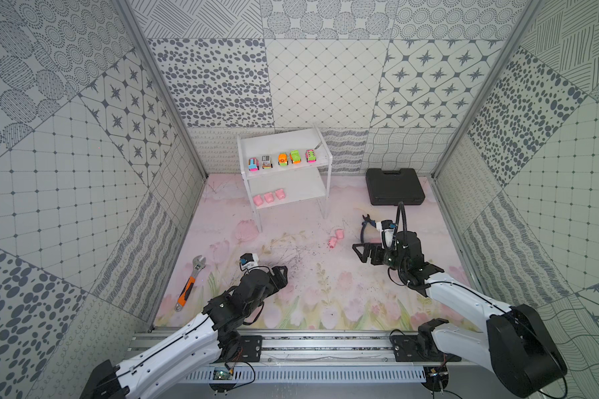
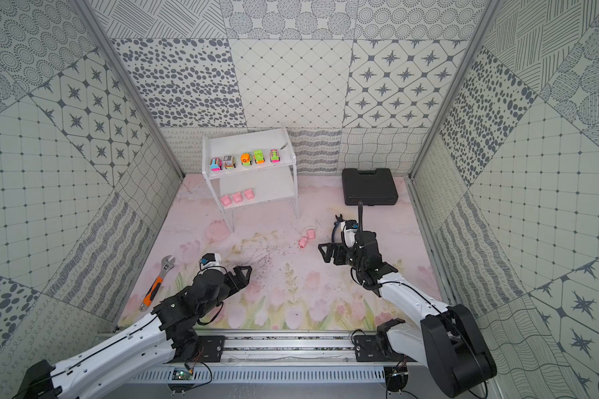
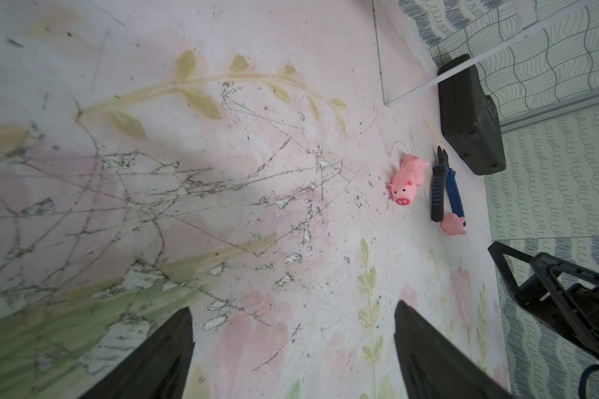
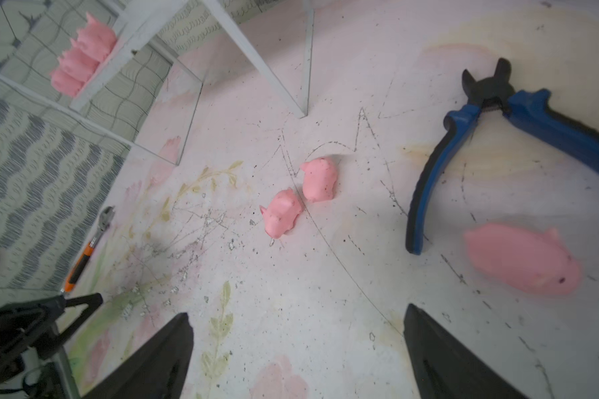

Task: Organize plastic toys on shelves
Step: Pick up the plastic toy at the center of the board.

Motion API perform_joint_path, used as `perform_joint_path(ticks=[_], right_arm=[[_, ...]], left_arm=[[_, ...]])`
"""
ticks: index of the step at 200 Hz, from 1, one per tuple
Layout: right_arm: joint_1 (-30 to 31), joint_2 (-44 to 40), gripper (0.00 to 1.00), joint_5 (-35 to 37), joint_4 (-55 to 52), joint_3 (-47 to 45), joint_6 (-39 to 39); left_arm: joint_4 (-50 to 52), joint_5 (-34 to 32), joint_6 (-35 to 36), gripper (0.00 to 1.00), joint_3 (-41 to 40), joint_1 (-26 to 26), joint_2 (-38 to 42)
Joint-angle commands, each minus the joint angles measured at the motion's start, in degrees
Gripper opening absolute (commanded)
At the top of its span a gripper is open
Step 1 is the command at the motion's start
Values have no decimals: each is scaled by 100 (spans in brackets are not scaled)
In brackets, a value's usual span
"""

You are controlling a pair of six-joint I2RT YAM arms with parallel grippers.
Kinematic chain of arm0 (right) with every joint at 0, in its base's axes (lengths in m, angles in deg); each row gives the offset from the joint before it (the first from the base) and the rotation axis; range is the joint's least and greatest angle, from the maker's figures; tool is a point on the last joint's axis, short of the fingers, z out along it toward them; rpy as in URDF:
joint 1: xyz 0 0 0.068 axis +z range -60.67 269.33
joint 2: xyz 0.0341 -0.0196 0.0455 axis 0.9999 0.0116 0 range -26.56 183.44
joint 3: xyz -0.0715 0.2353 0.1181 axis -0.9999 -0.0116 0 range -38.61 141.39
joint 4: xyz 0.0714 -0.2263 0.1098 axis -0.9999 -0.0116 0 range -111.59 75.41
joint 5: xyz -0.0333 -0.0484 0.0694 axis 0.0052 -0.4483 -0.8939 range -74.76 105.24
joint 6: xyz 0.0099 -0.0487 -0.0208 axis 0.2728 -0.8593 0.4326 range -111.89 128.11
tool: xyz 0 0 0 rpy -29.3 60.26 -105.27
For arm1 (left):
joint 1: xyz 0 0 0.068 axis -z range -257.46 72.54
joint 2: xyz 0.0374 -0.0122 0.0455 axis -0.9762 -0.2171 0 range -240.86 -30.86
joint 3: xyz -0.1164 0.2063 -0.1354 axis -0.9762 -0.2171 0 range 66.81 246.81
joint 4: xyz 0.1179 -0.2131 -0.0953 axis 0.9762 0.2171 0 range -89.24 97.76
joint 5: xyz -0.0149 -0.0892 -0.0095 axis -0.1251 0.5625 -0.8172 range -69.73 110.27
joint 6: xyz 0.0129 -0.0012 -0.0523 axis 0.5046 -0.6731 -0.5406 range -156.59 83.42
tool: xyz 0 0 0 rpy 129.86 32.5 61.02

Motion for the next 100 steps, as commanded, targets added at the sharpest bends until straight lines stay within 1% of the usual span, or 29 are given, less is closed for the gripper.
perform_joint_path(ticks=[1, 18, 38, 74, 89, 100], right_arm=[[-102, 624, 90, -1373, 523, 428, 604], [-93, 1121, 77, -1527, 216, 899, 687], [-12, 1531, 68, -1476, 412, 1024, 924], [392, 2197, 60, -1415, 515, 1401, 1147], [574, 2371, 60, -1139, 497, 1522, 1339], [692, 2432, 60, -801, 497, 1545, 1545]], left_arm=[[-1743, 751, -353, 92, 407, -8, -1145], [-1680, 948, -379, 91, 683, -8, -1581], [-1666, 1190, -315, 86, 946, -8, -2024], [-1800, 1697, -148, 79, 1545, 26, -2959], [-1796, 1623, -98, 77, 1733, 82, -3172], [-1753, 1453, -185, 77, 1768, 97, -3216]])
